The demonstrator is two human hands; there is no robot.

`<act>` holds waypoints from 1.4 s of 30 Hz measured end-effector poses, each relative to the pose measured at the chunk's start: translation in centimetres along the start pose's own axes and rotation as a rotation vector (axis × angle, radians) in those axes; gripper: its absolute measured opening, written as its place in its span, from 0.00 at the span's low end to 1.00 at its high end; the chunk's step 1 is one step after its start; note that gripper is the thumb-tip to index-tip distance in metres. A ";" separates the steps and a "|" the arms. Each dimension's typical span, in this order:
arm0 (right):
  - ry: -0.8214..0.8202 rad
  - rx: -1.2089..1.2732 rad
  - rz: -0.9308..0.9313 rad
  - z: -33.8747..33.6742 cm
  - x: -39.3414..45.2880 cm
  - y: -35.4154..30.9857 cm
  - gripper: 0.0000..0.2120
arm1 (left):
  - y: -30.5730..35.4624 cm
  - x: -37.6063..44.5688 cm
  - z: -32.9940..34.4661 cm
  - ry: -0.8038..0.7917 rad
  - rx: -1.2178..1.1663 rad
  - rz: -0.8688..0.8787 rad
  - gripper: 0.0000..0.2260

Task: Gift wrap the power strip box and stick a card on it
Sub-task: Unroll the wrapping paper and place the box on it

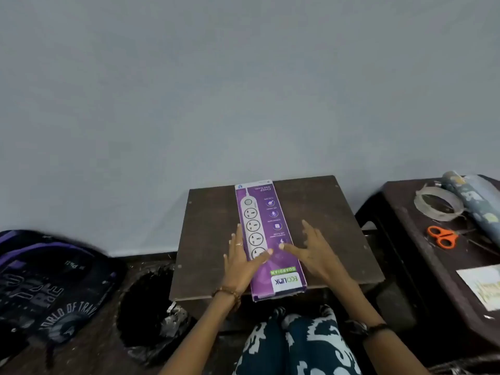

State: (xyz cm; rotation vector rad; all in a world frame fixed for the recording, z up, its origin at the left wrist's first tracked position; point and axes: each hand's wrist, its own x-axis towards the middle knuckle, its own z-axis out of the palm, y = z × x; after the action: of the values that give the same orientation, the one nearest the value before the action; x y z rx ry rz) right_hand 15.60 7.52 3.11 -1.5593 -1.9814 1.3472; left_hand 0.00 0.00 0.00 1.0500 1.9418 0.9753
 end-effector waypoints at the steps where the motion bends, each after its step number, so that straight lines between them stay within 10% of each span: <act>1: -0.010 0.044 0.023 0.1 -0.4 0.5 0.47 | -0.2 -0.5 0.0 -0.018 -0.019 0.020 0.48; 7: -0.017 -0.012 -0.071 2.2 -1.4 2.1 0.27 | -1.0 -1.5 0.3 -0.082 0.087 0.052 0.54; 20: -0.019 -0.149 -0.163 2.8 0.4 -1.7 0.29 | 2.0 0.3 -1.7 0.026 0.532 0.163 0.33; 33: 0.794 -0.032 0.011 -13.1 -8.7 9.1 0.15 | 14.7 -4.9 18.9 -0.387 0.087 0.568 0.18; 39: 1.167 0.109 0.225 -19.8 -11.4 16.1 0.16 | 19.4 -8.4 31.5 -0.644 -0.187 0.362 0.19; 42: 1.019 -0.065 0.416 -23.3 -12.5 19.1 0.25 | 20.2 -8.4 34.5 -0.736 -0.256 0.254 0.21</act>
State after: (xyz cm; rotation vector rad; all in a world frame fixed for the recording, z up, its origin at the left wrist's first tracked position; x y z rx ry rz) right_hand 48.17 7.61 4.08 -2.1454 -1.1019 0.3711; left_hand 39.47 9.96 3.36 1.2902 1.0784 0.7851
